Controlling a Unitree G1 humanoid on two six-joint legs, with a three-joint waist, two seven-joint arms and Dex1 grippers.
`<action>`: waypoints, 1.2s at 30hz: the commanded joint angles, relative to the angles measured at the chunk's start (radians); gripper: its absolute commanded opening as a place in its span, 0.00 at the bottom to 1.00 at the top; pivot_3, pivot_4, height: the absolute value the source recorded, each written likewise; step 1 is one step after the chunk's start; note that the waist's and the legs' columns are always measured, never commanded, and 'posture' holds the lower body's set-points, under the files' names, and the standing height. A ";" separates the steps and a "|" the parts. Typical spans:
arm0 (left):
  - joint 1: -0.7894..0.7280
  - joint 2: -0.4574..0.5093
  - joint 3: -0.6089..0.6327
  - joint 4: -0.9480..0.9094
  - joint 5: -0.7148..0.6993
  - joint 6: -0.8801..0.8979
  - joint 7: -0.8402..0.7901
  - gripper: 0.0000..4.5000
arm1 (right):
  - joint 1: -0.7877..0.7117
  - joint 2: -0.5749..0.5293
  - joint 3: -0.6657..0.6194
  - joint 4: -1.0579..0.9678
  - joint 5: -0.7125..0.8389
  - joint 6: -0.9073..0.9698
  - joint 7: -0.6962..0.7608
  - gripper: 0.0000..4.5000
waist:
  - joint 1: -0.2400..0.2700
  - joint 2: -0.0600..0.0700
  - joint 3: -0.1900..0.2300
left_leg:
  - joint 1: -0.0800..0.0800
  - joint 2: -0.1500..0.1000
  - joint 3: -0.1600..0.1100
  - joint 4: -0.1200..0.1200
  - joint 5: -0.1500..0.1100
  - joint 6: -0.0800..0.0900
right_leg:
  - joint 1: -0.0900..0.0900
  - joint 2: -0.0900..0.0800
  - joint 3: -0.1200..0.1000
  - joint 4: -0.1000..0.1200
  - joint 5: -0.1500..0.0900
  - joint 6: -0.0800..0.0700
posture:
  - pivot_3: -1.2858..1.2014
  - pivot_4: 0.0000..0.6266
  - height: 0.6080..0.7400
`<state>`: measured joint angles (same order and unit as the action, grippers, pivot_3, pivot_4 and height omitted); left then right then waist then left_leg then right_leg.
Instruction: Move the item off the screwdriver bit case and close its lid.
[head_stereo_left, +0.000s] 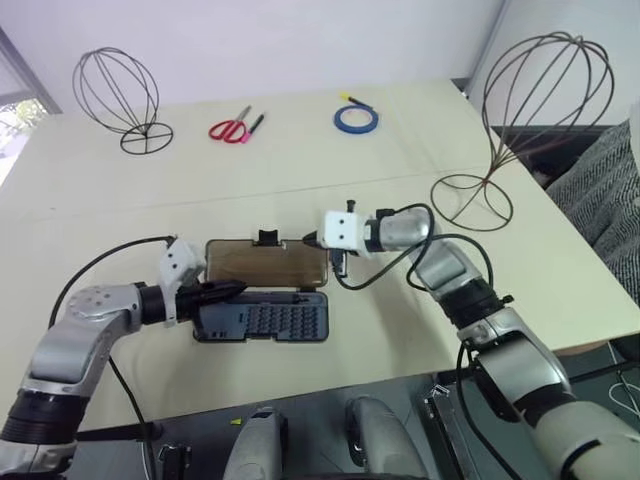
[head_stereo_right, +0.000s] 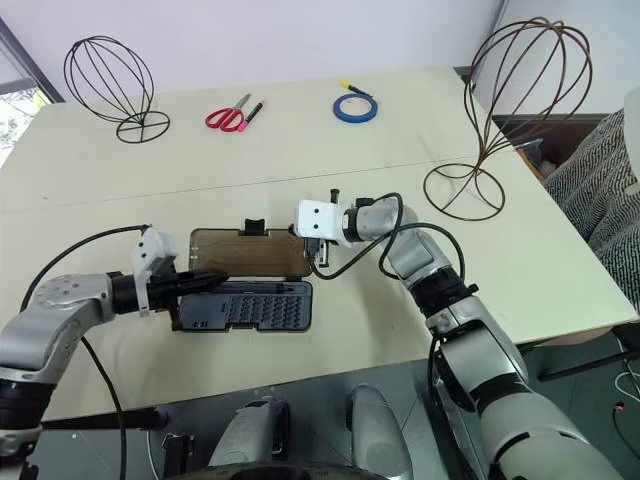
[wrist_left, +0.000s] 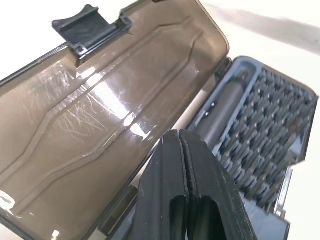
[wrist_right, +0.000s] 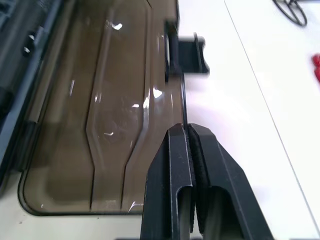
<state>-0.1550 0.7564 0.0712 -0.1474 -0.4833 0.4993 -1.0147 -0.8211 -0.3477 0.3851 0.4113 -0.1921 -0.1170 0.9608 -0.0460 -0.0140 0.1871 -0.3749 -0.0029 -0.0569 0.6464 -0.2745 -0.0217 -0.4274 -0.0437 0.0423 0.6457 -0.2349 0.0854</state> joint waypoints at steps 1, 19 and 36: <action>-0.045 -0.011 0.061 -0.035 -0.081 0.065 0.021 0.00 | 0.001 -0.007 -0.004 -0.066 0.006 -0.031 -0.001 0.01 | 0.001 0.000 0.000 | 0.000 0.000 0.000 0.000 0.000 0.000 | 0.000 0.000 0.000 0.000 0.000 0.000 | 0.52 0.24 1.00; 0.002 0.096 0.088 -0.112 -0.164 0.173 -0.043 0.00 | -0.085 0.082 -0.081 0.032 0.093 0.329 -0.008 0.01 | -0.020 -0.002 0.003 | 0.000 0.000 -0.002 -0.001 0.000 0.000 | -0.001 0.000 0.000 0.000 0.000 0.000 | 0.52 0.24 1.00; 0.125 0.103 0.060 -0.045 -0.036 0.027 -0.079 0.00 | -0.169 0.136 -0.035 0.149 0.087 0.436 0.015 0.88 | -0.022 -0.001 0.004 | -0.001 0.000 -0.001 -0.001 0.000 0.000 | -0.002 -0.002 0.000 -0.001 0.000 0.000 | 0.52 0.24 1.00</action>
<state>-0.0252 0.8588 0.1300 -0.1889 -0.5262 0.5462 -1.0909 -0.9777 -0.2153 0.3472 0.5799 -0.1013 0.3446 0.9765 -0.0681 -0.0148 0.1915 -0.3763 -0.0031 -0.0581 0.6452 -0.2744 -0.0221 -0.4295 -0.0455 0.0424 0.6452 -0.2351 0.0851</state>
